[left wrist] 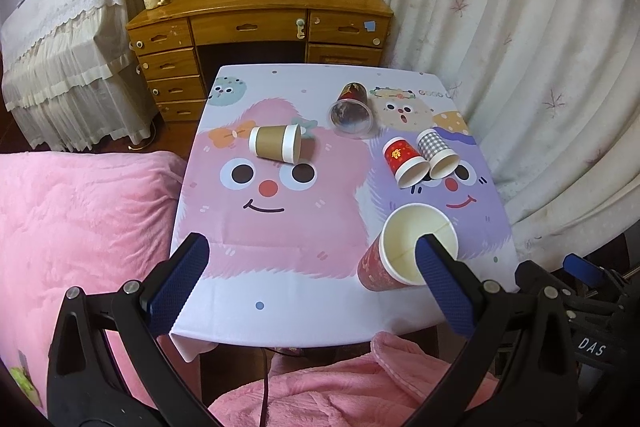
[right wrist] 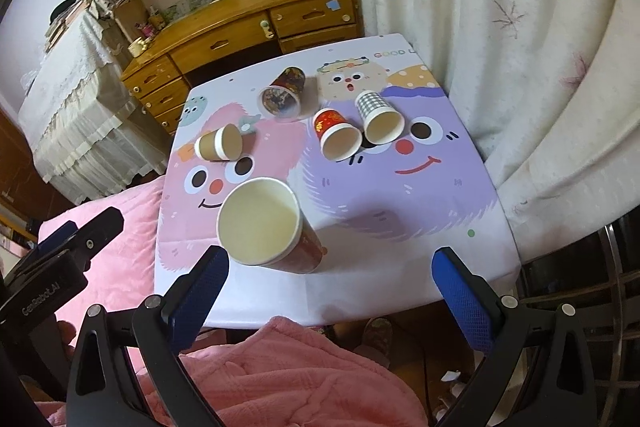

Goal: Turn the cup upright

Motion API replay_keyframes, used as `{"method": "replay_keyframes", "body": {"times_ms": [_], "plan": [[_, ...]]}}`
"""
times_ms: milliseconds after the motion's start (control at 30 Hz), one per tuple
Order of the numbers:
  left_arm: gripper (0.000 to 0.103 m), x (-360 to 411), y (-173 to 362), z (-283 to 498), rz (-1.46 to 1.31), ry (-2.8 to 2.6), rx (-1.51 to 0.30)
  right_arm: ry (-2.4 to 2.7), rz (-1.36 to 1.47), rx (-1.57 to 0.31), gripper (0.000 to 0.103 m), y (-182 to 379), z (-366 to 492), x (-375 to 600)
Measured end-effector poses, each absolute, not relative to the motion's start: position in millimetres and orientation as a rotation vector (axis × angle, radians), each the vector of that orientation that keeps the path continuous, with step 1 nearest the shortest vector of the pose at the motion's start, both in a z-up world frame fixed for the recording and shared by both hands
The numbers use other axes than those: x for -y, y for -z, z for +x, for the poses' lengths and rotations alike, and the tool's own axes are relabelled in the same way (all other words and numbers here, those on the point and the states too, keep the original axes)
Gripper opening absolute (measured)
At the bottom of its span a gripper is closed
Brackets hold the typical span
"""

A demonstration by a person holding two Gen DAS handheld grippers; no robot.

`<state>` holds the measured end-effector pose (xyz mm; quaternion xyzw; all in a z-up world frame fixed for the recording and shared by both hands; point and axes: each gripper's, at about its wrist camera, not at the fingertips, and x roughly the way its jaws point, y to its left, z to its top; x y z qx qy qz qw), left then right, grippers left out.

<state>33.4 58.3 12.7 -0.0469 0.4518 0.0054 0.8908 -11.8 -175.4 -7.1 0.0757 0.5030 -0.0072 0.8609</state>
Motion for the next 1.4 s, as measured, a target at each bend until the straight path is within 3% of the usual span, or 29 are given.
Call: {"method": "replay_keyframes", "body": {"times_ms": [1400], "plan": [[0.102,-55,-7,36,-0.076,-0.045,-0.937,0.000,0.091,-1.064,0.102,6,5,184]]}}
